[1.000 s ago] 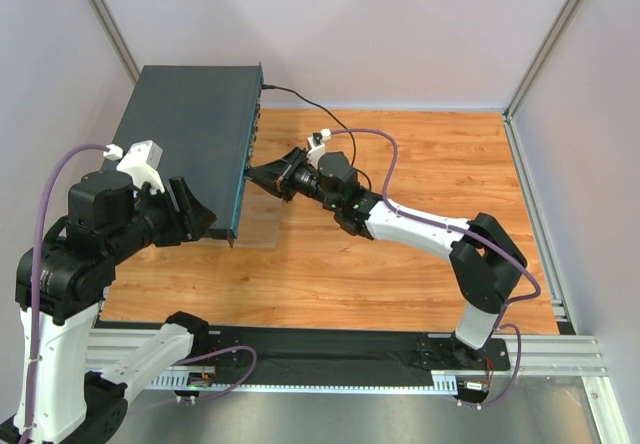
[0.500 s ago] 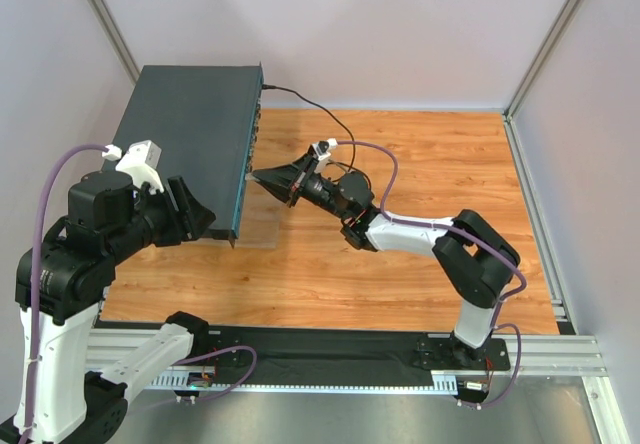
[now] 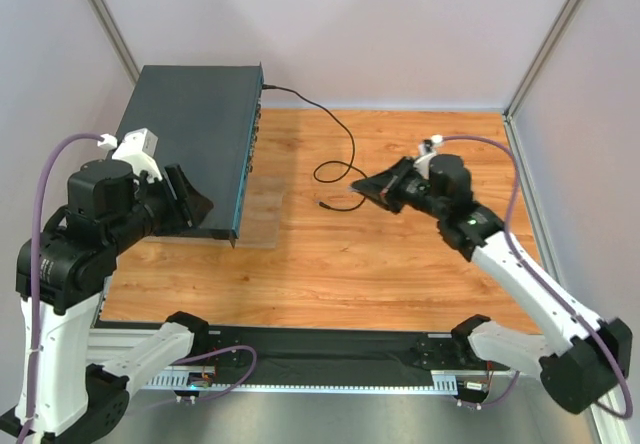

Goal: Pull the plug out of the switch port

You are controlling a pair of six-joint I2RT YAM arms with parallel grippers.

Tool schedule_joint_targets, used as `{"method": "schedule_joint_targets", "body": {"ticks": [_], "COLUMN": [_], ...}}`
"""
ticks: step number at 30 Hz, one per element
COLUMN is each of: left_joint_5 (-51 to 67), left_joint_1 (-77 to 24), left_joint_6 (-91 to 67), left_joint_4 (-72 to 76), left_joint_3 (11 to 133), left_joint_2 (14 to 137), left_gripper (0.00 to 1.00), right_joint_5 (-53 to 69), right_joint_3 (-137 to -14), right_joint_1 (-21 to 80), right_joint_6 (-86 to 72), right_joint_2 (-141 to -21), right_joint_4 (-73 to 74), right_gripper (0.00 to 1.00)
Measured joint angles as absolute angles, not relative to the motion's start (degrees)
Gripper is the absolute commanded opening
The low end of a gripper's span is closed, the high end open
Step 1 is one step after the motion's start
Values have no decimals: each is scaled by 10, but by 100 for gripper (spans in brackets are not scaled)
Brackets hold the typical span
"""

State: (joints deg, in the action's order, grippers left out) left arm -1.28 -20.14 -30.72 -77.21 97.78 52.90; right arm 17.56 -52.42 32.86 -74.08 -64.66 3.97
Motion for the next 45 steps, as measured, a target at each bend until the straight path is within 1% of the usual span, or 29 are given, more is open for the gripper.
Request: {"method": "schedule_joint_targets", "body": {"ticks": [4,7,10,13,14,15,16,17,19,22,24,26,29,32,34,37,41,45], "left_joint_5": [-20,-26,-27,-23,-19,-18,-15,-15,-14,-16,-16,-15,-4,14,20,23,18,16], "left_joint_1": [-201,-201,-201,-201,-201,-201,-201,-201,-201,-201,-201,-201,-201,-201,-201,-201,-201,-201], "left_joint_6": [-308,-305,-296,-284,-281,-278,-276,-274,-269,-261,-255,-249,-241,-238,-239,-239,-239,-241], "left_joint_4": [-755,-745,-741,-733,-730,-728,-727,-727,-726,-726,-725,-723,-717,-713,-714,-714,-721,-719], "left_joint_3": [978,980,994,1009,1011,1011,1011,1011,1011,1016,1024,1030,1031,1031,1029,1021,1015,1010], "left_joint_2": [539,557,583,608,612,613,613,612,609,606,606,606,605,606,604,596,578,563], "left_gripper": [61,62,62,62,62,63,63,63,64,65,66,66,66,66,66,66,66,65], "right_joint_5": [194,200,209,221,223,227,232,235,239,236,236,240,266,291,300,300,287,267], "right_joint_3": [-540,-540,-514,-481,-478,-476,-476,-476,-477,-500,-538,-603,-702,-785,-868,-1032,-1214,-1322], "right_joint_1": [204,132,121,123,123,123,123,123,123,131,139,150,164,177,187,203,230,260], "right_joint_6": [-630,-554,-499,-465,-457,-447,-439,-432,-412,-391,-384,-383,-415,-476,-526,-585,-663,-734], "right_joint_2": [-595,-631,-700,-738,-746,-758,-770,-781,-802,-817,-825,-838,-855,-891,-950,-1073,-1213,-1306], "right_joint_4": [259,393,470,515,521,526,528,527,528,547,554,551,470,339,252,163,103,78], "right_gripper": [0,0,2,7,16,29,44,66,83,84,81,80,78,74,73,73,73,73]}}
